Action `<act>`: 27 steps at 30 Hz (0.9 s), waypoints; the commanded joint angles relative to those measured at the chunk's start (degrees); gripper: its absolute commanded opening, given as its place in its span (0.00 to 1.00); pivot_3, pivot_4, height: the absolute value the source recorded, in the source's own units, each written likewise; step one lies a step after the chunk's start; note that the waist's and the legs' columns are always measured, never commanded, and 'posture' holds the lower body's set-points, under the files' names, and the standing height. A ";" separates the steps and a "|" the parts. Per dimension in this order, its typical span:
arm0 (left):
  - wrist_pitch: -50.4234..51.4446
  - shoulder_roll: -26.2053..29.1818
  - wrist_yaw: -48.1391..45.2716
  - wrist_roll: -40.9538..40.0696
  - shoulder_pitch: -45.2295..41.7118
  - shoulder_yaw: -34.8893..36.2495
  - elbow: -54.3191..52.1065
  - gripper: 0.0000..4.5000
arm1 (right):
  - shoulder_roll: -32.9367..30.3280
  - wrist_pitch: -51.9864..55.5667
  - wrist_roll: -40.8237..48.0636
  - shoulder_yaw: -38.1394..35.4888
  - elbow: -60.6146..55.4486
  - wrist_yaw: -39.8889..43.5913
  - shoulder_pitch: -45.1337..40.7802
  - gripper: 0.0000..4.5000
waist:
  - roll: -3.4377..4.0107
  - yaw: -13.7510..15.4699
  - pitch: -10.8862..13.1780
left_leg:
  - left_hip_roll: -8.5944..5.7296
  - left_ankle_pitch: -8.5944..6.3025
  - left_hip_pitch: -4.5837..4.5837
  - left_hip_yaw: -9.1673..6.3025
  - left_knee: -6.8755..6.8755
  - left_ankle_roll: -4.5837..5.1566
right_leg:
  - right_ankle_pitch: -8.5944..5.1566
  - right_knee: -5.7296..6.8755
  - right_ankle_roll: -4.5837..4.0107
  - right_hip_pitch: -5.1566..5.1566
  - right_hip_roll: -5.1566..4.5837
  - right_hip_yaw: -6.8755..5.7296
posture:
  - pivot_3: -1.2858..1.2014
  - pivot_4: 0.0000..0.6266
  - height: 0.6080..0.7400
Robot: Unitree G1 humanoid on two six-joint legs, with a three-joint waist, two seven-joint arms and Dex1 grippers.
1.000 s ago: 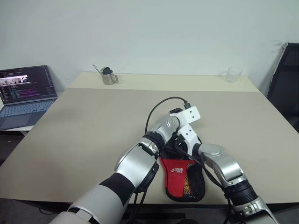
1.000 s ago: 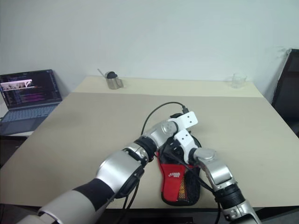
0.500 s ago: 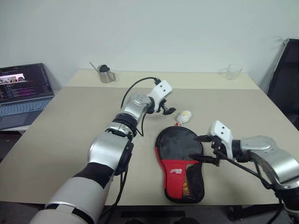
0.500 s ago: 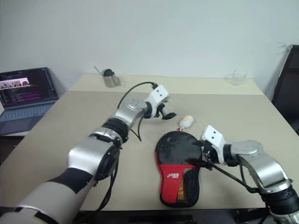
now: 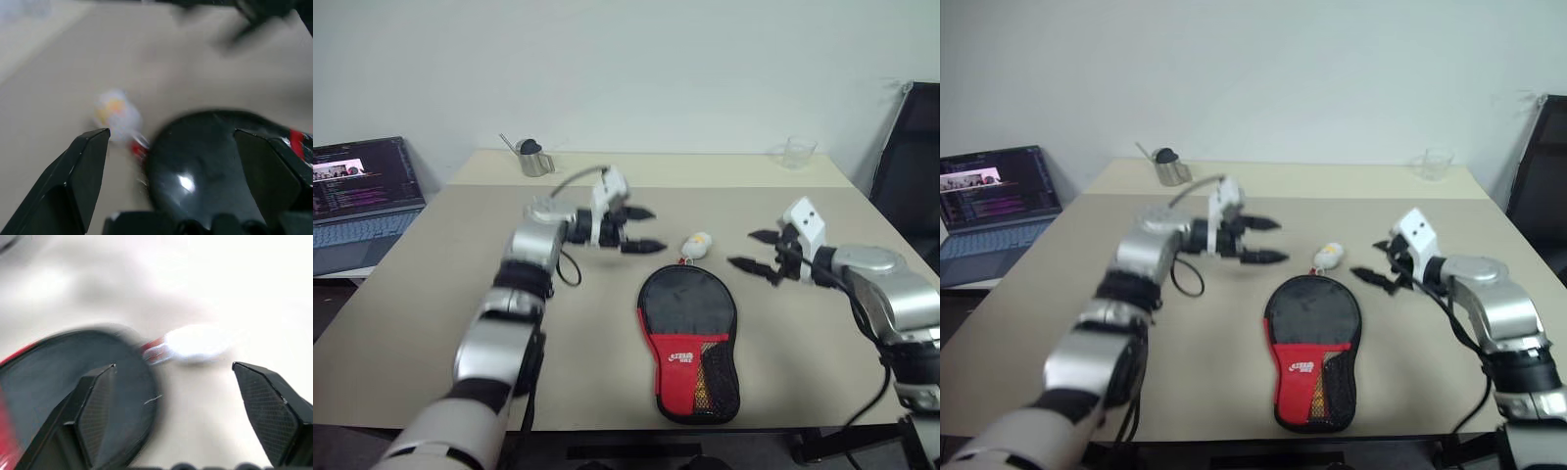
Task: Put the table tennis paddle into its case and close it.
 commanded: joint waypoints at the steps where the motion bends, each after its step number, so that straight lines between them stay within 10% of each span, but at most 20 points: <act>1: 1.09 -3.68 6.86 -0.63 7.36 -2.83 -12.53 0.98 | 3.05 -0.38 -0.28 -3.52 6.25 -6.58 -5.88 0.93 | -0.01 0.27 0.01 | 0.01 0.00 -0.05 -0.04 0.02 0.00 | 0.02 0.00 -0.04 -0.01 -0.01 -0.03 | 0.52 0.24 1.00; 27: -0.56 -15.27 30.39 4.29 12.30 -10.42 -1.52 0.99 | 24.74 -17.89 -9.20 -3.28 54.21 -27.09 -26.78 0.93 | 0.09 0.28 -0.05 | -0.08 0.09 -0.09 -0.07 0.02 0.15 | 0.11 -0.02 0.00 0.05 -0.06 -0.09 | 0.52 0.24 1.00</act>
